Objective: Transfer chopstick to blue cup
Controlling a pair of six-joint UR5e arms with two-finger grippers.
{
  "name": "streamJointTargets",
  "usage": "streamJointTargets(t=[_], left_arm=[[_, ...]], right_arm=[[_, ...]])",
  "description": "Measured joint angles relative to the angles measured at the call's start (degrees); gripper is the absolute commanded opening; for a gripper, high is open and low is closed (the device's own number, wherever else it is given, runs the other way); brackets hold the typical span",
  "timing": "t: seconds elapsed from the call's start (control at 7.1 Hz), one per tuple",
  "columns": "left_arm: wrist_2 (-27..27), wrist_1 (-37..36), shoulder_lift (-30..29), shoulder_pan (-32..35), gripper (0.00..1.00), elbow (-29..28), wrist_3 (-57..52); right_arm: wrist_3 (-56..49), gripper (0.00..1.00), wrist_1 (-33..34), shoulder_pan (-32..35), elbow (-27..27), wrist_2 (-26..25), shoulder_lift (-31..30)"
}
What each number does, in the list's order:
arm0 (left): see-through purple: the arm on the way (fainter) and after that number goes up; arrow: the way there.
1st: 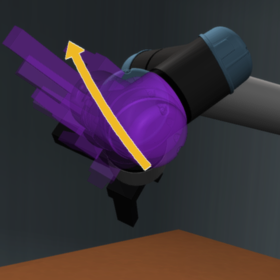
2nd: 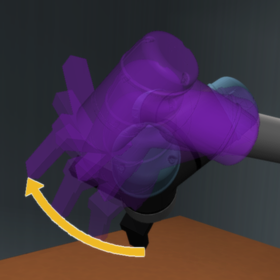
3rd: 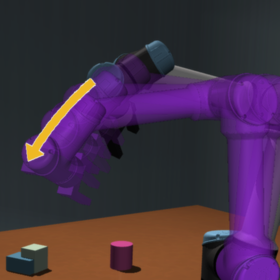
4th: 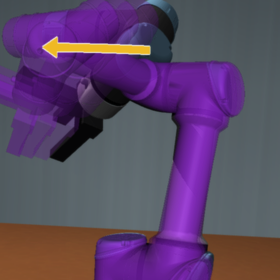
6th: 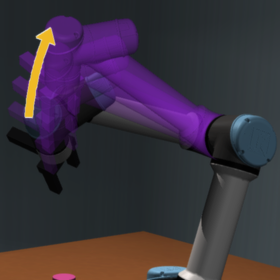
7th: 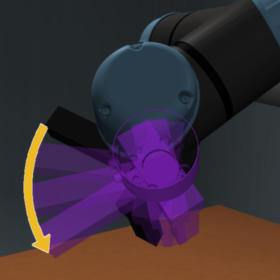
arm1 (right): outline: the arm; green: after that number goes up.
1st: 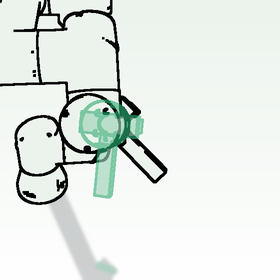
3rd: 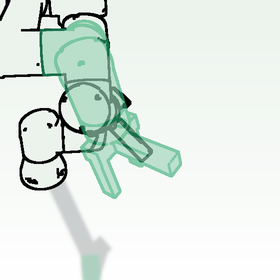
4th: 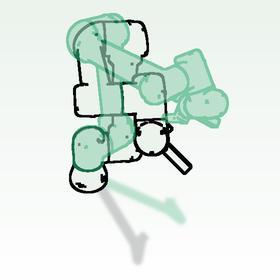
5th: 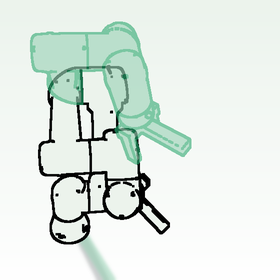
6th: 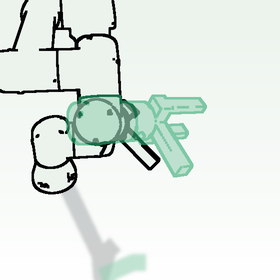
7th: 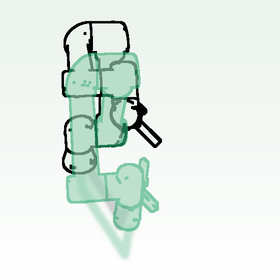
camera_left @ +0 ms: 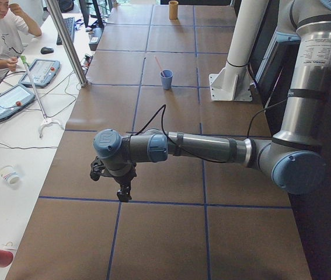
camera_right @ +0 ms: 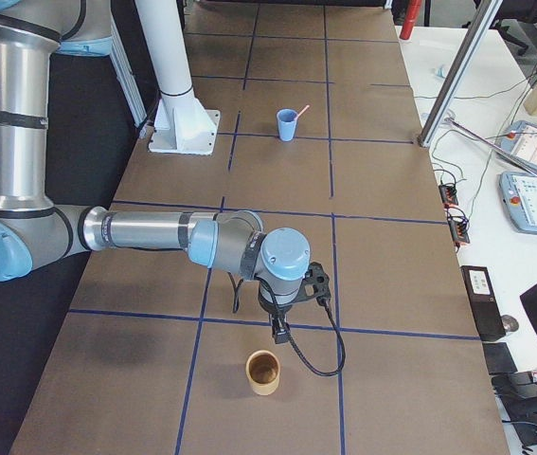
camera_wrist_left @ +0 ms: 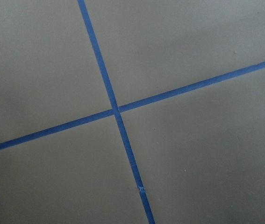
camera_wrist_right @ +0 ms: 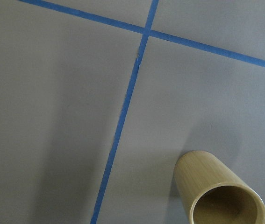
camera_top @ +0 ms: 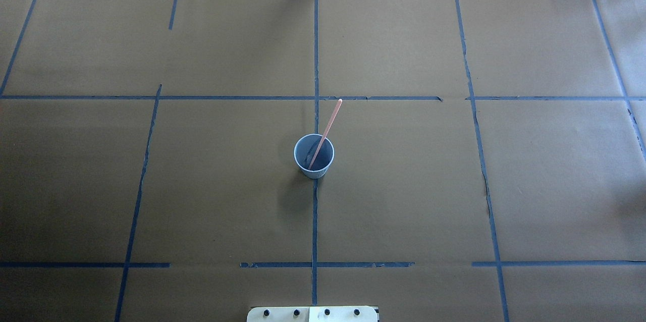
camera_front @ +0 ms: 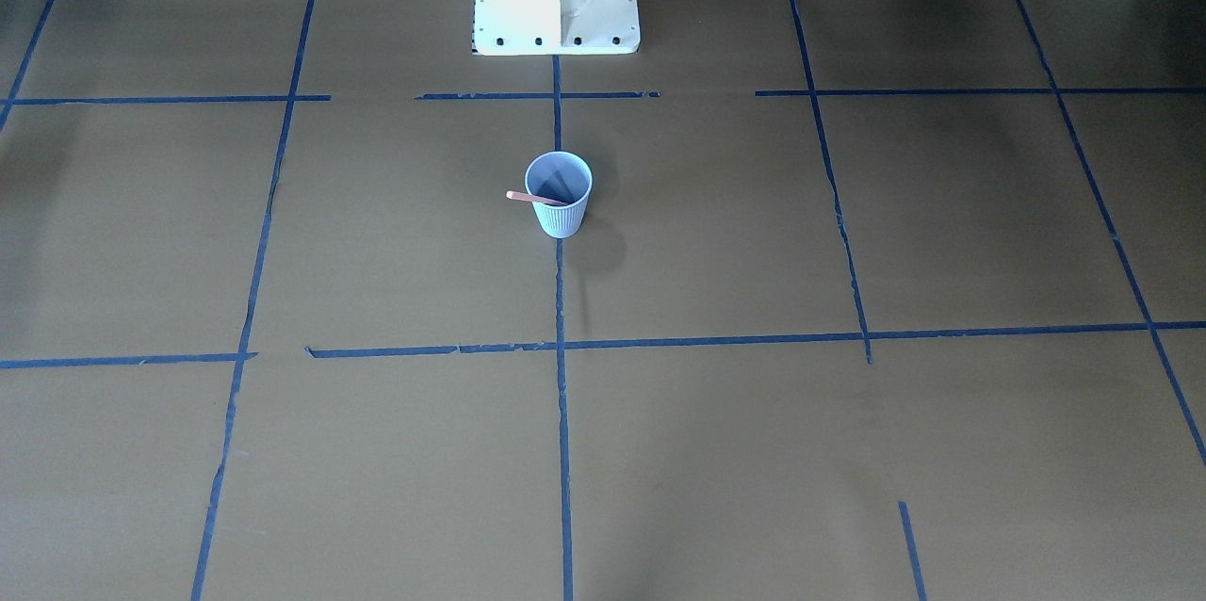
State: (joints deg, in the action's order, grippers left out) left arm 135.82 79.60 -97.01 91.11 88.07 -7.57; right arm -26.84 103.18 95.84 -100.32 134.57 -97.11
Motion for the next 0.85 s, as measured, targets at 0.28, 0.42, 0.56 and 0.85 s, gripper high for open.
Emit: streamJointTargets(t=[0.28, 0.42, 0.56, 0.85], left_arm=[[-0.01, 0.36, -0.29, 1.18, 1.0, -1.41, -0.05], [-0.02, 0.38, -0.33, 1.54, 1.0, -1.67, -0.08], [-0.04, 0.38, -0.35, 1.7, 1.0, -1.84, -0.13], [-0.21, 0.44, -0.37, 1.77, 1.0, -2.03, -0.16]], right_arm=[[-0.03, 1.0, 0.0, -0.58, -0.98, -0.28, 0.02], [0.09, 1.0, 0.02, -0.83, -1.15, -0.73, 0.03], [1.63, 1.0, 0.06, -1.09, -1.17, -1.21, -0.05], [9.81, 1.0, 0.09, -1.23, -1.12, -1.44, -0.23]])
